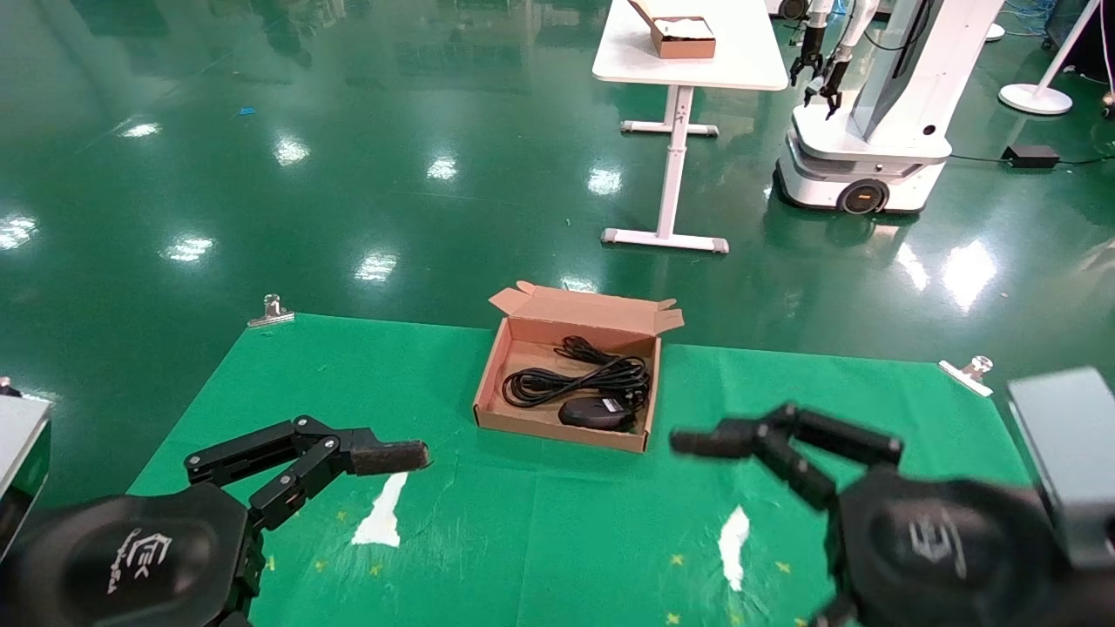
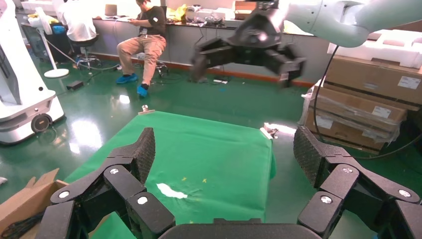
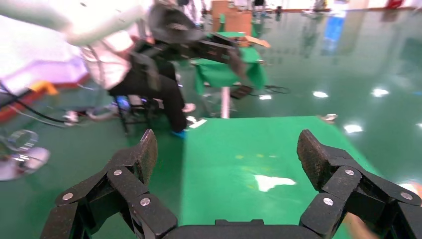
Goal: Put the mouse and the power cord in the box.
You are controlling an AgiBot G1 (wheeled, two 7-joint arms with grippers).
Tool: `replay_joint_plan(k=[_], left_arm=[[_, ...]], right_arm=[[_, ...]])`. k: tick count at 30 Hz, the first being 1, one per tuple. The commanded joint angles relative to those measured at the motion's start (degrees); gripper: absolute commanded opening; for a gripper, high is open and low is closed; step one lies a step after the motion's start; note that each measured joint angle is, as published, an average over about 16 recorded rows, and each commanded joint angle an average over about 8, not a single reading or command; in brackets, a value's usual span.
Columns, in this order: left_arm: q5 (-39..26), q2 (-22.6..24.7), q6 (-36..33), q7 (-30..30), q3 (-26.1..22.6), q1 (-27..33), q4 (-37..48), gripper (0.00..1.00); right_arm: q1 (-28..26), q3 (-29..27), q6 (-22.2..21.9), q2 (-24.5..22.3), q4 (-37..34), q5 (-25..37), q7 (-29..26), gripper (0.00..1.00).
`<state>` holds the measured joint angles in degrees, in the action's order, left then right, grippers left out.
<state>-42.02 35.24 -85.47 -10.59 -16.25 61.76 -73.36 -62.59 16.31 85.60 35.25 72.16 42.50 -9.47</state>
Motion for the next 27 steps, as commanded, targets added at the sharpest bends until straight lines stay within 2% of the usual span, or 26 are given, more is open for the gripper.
replay_joint_plan(k=[1, 6, 27], left_arm=[[0.61, -0.60, -0.73, -0.17, 0.66, -0.52, -0.58, 1.00], [0.94, -0.83, -1.04, -0.18, 0.94, -0.74, -0.81, 1.00], [0.32, -0.34, -0.36, -0.15, 0.36, -0.29, -0.28, 1.00]], right_arm=[[1.61, -0.42, 0.17, -0.34, 2.15, -1.00, -1.59, 1.00], [2.87, -0.79, 0.35, -0.64, 3.76, -1.87, -2.32, 1.00], [1.26, -0.37, 0.14, -0.30, 1.67, -0.83, -1.34, 1.00]])
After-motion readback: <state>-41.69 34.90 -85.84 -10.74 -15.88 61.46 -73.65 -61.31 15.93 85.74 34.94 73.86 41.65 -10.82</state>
